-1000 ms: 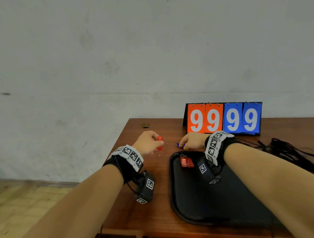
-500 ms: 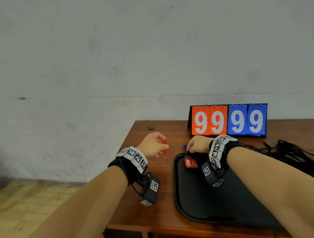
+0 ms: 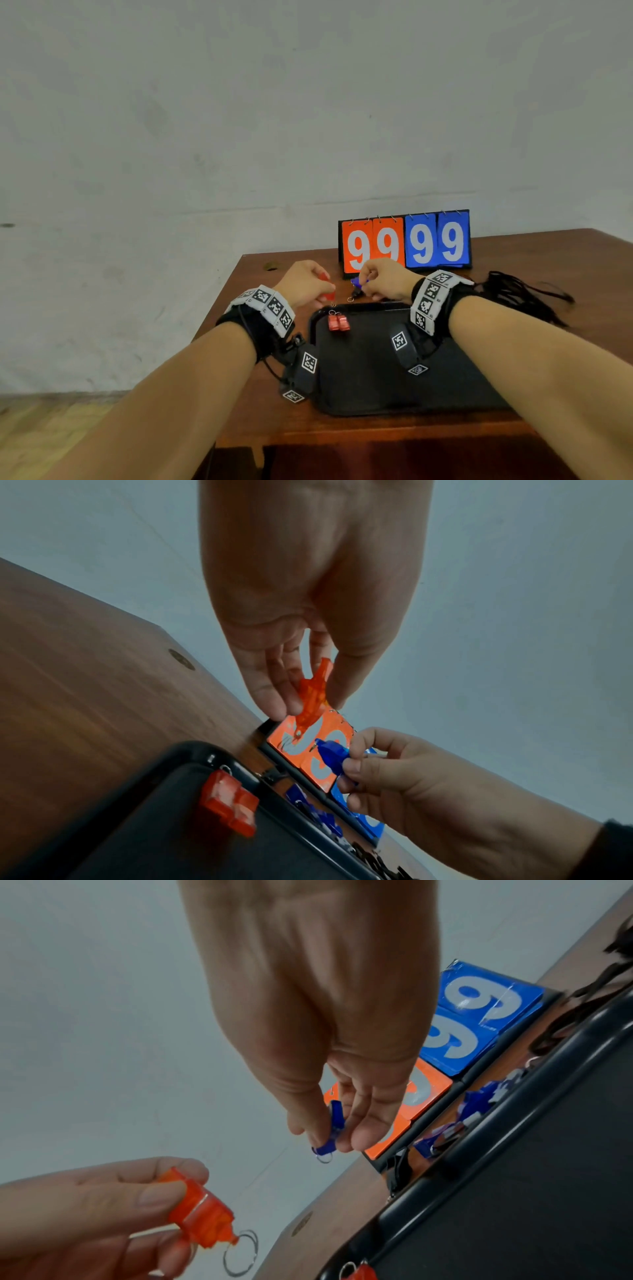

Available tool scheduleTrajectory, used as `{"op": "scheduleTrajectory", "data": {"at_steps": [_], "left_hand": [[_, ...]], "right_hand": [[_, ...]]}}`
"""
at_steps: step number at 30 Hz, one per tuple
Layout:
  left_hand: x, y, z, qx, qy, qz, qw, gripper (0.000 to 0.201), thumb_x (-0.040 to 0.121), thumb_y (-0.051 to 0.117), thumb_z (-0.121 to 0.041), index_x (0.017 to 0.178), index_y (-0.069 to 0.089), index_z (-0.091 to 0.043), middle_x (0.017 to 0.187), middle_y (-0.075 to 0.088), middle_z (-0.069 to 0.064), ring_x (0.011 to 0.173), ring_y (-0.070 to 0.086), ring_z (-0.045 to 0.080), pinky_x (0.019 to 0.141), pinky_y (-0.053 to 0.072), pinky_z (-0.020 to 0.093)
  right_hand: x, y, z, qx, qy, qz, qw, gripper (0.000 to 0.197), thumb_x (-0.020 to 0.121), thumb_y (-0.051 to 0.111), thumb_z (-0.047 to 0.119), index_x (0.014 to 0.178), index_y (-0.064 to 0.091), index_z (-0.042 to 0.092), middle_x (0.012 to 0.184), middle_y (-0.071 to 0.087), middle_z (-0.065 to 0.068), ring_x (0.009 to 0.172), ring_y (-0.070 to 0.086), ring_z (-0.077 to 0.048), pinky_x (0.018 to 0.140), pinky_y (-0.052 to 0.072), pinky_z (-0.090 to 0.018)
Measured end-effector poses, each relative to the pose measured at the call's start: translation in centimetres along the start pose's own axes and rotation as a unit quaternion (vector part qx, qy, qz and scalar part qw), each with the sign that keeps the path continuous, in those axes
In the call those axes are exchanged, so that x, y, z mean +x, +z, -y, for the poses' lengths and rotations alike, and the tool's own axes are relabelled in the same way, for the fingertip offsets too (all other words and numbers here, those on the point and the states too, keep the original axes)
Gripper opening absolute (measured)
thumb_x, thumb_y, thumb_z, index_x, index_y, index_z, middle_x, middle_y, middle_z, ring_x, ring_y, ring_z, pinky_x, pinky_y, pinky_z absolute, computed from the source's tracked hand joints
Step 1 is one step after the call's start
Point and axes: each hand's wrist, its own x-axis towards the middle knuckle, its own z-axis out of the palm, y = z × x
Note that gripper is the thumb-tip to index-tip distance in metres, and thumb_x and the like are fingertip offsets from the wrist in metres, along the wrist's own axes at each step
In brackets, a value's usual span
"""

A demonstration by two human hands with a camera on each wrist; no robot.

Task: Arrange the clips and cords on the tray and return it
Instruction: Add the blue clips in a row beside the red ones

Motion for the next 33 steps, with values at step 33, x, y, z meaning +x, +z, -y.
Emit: {"op": "scheduleTrajectory", "data": {"at_steps": [33], "left_hand": [[5.0,5.1,1.2,0.242,0.075,-0.017,0.967,0.015,0.089,0.067,-0.015,0.103,0.068,-0.021,0.102,0.065,-0.006,0.095,0.061,0.011,0.083,0.047,0.024]], "right_hand": [[1.4,0.1,-4.1,0.033,0.023,-0.055,0.998,0.012,0.097,0.055,0.015,0.108,0.060,0.013,0.095,0.067,-0.008,0.071,0.072,-0.019,0.059,0.058,-0.023]]}}
